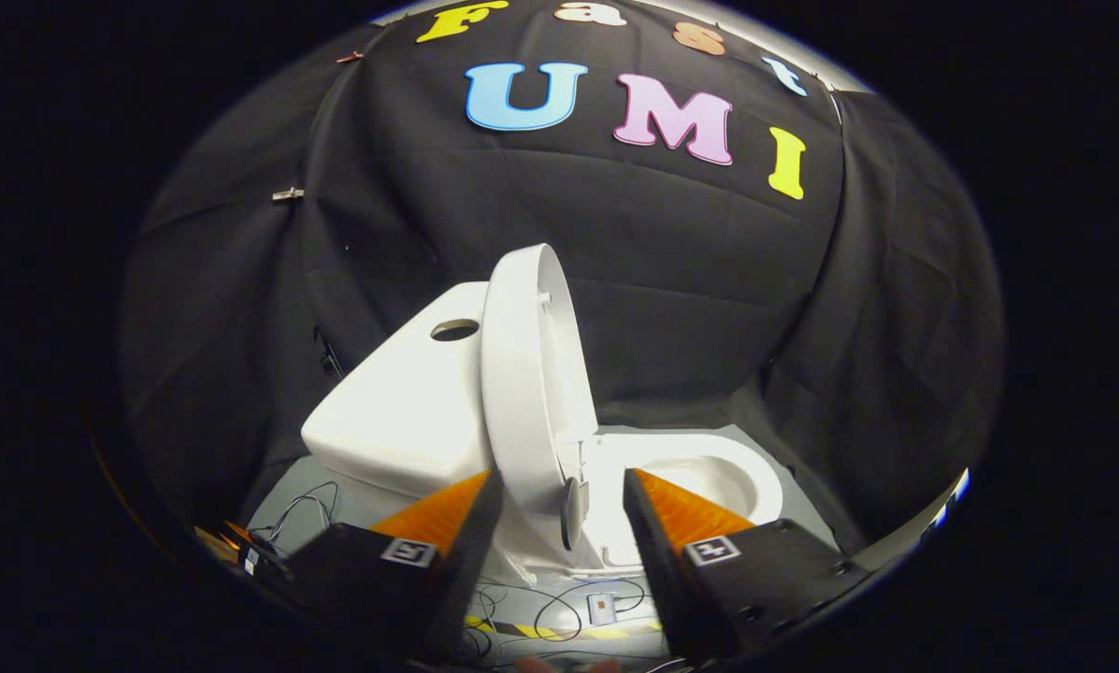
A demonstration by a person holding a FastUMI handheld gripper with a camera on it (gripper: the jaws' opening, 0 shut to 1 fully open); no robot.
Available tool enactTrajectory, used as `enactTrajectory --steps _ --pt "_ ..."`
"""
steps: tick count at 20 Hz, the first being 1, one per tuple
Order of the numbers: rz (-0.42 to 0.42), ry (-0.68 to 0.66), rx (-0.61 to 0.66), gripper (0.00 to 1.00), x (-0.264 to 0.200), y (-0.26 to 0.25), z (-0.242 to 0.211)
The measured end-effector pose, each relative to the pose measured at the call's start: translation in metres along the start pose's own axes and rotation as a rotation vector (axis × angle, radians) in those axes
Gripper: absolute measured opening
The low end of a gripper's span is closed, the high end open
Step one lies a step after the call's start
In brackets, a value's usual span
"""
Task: Open the toilet lid.
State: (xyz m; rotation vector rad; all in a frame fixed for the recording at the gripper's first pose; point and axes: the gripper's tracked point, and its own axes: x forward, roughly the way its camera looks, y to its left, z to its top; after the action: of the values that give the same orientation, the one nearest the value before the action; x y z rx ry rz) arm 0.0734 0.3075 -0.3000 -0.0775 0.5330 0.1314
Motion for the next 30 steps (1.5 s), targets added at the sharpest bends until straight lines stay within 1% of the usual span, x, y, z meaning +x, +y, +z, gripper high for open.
enactTrajectory --steps 1,2,4,11,19,25,30 --pt "0.002 -0.009 0.003 0.91 -0.001 -0.001 0.002" --pt "0.004 -0.022 0.006 0.95 -0.005 -0.002 0.006" --pt "0.010 -0.048 0.002 0.92 -0.016 -0.002 0.017" --pt "0.040 -0.133 0.019 0.95 -0.057 -0.029 0.064" --pt "0.024 -0.250 0.039 0.95 -0.100 -0.071 0.120" --pt "0.008 -0.341 0.058 0.95 -0.140 -0.106 0.154" --pt "-0.007 -0.389 0.066 0.95 -0.168 -0.134 0.177"
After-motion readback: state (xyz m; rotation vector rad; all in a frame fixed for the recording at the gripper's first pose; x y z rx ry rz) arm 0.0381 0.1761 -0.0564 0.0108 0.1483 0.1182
